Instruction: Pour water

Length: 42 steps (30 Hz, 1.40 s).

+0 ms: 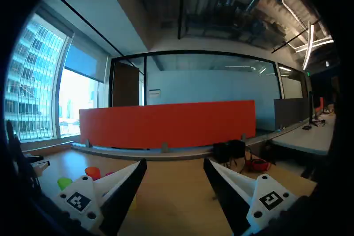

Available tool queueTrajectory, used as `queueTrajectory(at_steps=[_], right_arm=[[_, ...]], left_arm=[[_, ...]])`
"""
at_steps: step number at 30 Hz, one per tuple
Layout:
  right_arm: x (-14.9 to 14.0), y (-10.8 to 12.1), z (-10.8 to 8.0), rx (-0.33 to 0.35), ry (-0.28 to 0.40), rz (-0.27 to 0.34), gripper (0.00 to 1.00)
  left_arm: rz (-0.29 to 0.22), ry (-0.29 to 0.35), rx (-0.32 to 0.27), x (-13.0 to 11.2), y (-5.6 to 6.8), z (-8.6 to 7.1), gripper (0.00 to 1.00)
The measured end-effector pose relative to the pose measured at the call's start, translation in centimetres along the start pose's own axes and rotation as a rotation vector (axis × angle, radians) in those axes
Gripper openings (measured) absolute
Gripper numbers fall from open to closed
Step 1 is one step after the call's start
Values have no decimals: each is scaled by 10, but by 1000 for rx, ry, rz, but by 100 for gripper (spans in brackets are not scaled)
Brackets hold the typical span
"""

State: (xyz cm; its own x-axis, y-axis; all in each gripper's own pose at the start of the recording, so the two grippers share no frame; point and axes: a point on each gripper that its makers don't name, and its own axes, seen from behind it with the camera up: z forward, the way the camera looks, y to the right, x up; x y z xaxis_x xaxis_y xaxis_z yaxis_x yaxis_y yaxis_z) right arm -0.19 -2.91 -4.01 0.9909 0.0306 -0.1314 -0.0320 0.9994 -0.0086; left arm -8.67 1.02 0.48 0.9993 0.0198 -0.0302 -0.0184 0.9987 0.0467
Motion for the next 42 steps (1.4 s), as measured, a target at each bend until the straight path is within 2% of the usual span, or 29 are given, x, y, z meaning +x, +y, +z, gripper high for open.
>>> queueTrajectory(at_steps=[24, 29, 36, 42], right_arm=[[0, 7, -5, 0, 18, 17, 99], [-2, 8, -3, 9, 21, 5, 99], [-21, 17, 6, -3, 6, -24, 99], [-38, 21, 19, -18, 0, -11, 99]], left_arm=[[6, 0, -3, 1, -1, 0, 96], [6, 0, -3, 2, -1, 0, 96], [7, 0, -3, 2, -1, 0, 96], [7, 0, -3, 2, -1, 0, 96]])
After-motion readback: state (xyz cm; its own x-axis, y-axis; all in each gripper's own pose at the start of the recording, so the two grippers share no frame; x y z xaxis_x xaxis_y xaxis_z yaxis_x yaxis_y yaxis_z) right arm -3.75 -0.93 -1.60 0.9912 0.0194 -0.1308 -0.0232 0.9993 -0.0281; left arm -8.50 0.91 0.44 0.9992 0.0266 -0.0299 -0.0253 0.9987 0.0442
